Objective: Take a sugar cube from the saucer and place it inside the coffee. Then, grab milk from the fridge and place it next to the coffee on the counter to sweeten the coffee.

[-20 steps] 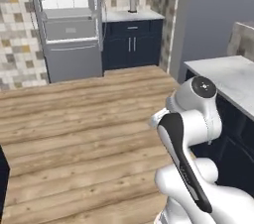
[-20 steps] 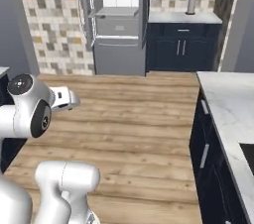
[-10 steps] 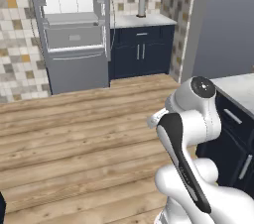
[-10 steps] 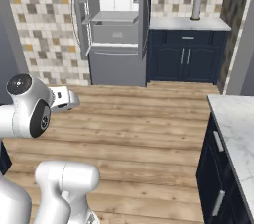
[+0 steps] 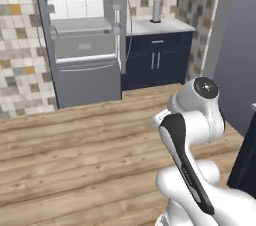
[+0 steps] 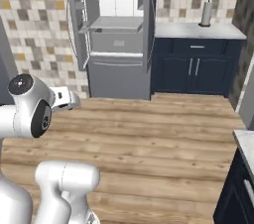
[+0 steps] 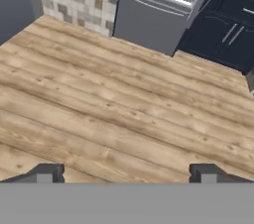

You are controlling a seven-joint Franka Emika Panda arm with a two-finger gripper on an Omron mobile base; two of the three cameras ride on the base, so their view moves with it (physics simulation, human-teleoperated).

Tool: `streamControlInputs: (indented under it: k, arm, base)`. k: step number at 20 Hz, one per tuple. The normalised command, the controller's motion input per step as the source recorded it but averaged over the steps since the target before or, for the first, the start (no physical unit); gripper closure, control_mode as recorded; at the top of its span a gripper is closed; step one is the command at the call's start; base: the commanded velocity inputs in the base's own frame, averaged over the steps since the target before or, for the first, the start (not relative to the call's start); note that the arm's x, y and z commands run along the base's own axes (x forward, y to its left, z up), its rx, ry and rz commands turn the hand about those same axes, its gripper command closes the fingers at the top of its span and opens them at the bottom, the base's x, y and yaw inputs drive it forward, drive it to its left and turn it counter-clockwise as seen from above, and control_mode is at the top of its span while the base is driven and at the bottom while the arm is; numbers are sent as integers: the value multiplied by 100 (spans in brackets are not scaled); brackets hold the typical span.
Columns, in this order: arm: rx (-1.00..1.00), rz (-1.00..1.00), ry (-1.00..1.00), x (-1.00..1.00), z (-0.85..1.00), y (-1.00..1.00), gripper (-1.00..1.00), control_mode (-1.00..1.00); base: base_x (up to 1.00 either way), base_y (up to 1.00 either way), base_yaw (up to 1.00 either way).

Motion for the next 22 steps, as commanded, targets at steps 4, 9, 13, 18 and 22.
streamControlInputs:
  k: [4, 9, 13, 18, 22]
  arm:
    - [0, 0, 0, 0, 0, 0, -100, 100]
    - [0, 0, 0, 0, 0, 0, -100, 100]
    - [0, 0, 0, 0, 0, 0, -100, 100]
    - [0, 0, 0, 0, 0, 0, -100, 100]
    - [0, 0, 0, 0, 0, 0, -100, 100]
  base:
    - [100, 75, 1]
    - [100, 56, 1]
    - [100, 10, 0]
    - [100, 0, 0]
    - [100, 0, 0]
